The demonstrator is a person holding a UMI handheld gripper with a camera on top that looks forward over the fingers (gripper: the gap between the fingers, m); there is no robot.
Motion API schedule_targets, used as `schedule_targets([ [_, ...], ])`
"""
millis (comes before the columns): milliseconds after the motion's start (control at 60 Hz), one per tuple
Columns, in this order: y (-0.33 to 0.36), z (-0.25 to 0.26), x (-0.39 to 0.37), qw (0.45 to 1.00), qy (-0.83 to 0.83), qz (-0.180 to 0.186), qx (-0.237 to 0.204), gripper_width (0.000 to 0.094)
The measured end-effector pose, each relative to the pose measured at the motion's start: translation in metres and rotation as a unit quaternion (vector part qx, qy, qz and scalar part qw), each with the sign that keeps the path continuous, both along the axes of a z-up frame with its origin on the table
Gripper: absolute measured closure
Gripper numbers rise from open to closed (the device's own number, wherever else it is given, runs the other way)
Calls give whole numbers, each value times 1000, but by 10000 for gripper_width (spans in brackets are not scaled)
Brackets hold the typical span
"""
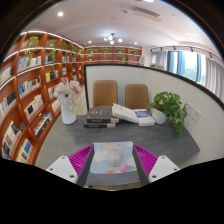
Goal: Arrange mouse
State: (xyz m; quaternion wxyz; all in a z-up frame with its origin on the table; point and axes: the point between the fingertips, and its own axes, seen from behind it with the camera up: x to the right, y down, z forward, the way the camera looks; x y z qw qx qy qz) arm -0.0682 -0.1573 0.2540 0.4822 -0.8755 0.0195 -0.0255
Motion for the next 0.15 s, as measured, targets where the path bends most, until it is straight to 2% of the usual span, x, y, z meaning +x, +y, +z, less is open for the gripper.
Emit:
schedule_targets([
  [150, -2, -1, 1, 1000, -3, 1, -1, 173],
])
